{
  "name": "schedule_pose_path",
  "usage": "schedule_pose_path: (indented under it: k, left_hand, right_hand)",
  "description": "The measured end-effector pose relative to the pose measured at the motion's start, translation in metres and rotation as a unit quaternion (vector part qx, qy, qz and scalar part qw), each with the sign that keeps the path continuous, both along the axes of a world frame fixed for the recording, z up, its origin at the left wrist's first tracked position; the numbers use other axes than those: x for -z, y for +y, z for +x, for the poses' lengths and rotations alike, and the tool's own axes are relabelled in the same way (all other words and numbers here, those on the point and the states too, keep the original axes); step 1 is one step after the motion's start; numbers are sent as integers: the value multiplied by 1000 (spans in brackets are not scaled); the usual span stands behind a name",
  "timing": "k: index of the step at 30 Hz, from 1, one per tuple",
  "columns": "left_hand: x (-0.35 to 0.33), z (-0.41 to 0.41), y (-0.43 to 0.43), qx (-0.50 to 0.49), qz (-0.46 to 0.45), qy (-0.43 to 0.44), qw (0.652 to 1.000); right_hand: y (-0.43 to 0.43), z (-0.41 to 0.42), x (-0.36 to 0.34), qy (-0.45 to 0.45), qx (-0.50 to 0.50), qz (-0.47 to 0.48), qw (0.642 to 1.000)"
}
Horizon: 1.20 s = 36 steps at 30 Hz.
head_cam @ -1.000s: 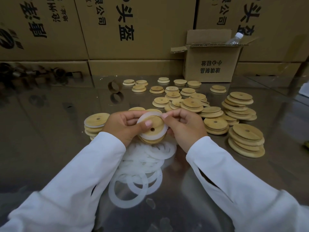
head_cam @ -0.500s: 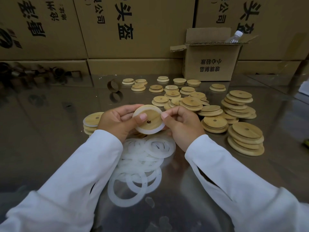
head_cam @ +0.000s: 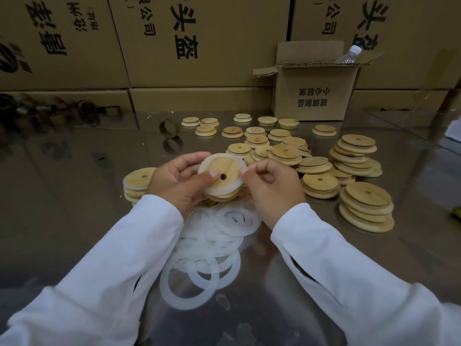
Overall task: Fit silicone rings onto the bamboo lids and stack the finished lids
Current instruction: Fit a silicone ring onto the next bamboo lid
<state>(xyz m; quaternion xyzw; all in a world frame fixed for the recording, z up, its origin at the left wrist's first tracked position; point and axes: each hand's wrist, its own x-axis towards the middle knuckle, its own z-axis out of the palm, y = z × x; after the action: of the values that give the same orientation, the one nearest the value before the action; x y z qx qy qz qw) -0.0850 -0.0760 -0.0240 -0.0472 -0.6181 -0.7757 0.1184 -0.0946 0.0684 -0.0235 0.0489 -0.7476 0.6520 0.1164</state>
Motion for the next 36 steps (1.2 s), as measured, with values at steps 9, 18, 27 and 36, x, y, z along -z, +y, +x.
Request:
schedule_pose_path:
  k: [9, 18, 27, 36]
  left_hand:
    - [6, -1, 0, -17, -143, 31, 989]
    - [2, 0, 0, -15, -136, 60, 989]
    - [3, 0, -1, -19, -96, 49, 994]
    - [3, 0, 2, -1, -80, 1, 997]
  right_hand:
    - [3, 6, 1, 98, -21, 93, 991]
    - [6, 4, -5, 101, -3, 76, 992]
    - [6, 8, -7, 127, -29, 67, 989]
    - [5, 7, -4, 151, 22, 104, 983]
